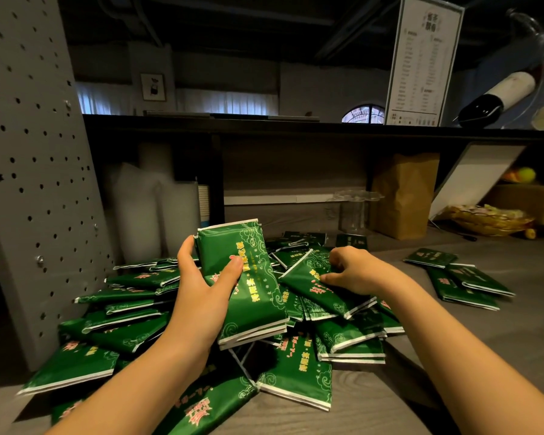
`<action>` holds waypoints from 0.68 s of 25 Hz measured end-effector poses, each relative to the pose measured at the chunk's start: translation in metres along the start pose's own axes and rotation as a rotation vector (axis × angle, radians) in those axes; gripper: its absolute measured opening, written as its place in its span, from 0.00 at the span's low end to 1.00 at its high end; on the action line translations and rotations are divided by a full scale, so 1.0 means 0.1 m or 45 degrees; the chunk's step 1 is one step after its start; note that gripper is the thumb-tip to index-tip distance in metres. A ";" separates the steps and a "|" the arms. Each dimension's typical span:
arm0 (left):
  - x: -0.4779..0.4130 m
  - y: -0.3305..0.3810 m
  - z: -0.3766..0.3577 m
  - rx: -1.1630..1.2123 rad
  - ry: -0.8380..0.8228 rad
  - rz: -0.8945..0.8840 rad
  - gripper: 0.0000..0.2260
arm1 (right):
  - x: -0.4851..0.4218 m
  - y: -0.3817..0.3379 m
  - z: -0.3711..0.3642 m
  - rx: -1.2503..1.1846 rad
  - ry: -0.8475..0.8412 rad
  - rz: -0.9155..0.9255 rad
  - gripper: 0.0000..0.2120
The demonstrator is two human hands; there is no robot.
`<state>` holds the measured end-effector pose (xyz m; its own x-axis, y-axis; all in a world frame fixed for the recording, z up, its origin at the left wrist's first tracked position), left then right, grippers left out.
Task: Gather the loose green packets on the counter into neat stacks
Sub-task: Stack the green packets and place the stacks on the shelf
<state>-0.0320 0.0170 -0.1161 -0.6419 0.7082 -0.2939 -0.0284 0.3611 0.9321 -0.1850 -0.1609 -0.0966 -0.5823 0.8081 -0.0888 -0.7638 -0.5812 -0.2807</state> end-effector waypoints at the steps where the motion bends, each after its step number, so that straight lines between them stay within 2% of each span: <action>1: 0.00 0.00 0.00 -0.002 0.002 0.002 0.30 | -0.01 0.02 0.00 0.010 -0.003 -0.022 0.22; 3: 0.00 0.00 0.00 -0.005 0.004 0.009 0.30 | -0.02 0.05 0.00 0.066 0.013 -0.070 0.22; 5: 0.01 0.00 0.00 -0.010 0.007 0.008 0.30 | -0.02 0.06 0.03 0.049 0.150 -0.082 0.16; 6: 0.01 0.01 0.00 -0.013 0.008 0.009 0.30 | -0.02 0.06 0.05 -0.062 0.250 -0.046 0.13; 7: 0.01 0.01 0.00 -0.014 0.009 0.013 0.30 | -0.01 0.04 0.08 -0.255 0.338 0.025 0.10; 9: 0.01 0.02 0.00 0.016 0.014 0.034 0.29 | 0.06 -0.09 0.12 -0.786 0.383 0.205 0.09; 11: -0.01 0.02 0.01 0.098 0.022 0.082 0.26 | 0.20 -0.29 0.14 -1.272 0.288 0.349 0.13; 13: -0.02 0.03 0.01 0.165 0.045 0.111 0.22 | 0.34 -0.51 0.11 -1.564 0.121 0.438 0.15; 15: -0.03 0.04 0.02 0.200 0.077 0.107 0.17 | 0.46 -0.72 0.03 -1.586 0.045 0.512 0.14; 17: -0.03 0.04 0.01 0.229 0.096 0.082 0.16 | 0.53 -0.88 -0.12 -1.471 0.143 0.527 0.16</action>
<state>-0.0297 0.0165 -0.1118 -0.6938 0.6883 -0.2118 0.1473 0.4236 0.8938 -0.1449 -0.0658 -0.0876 -0.6513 0.6198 -0.4377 0.2005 -0.4157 -0.8871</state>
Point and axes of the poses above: each hand's wrist, its own x-axis away from the middle knuckle, its own z-axis out of the back of the hand, y = z × x, the point moved 1 cm from there along -x, towards the middle knuckle, and after that the axes turned 3 degrees about x, right-handed, at the moved point
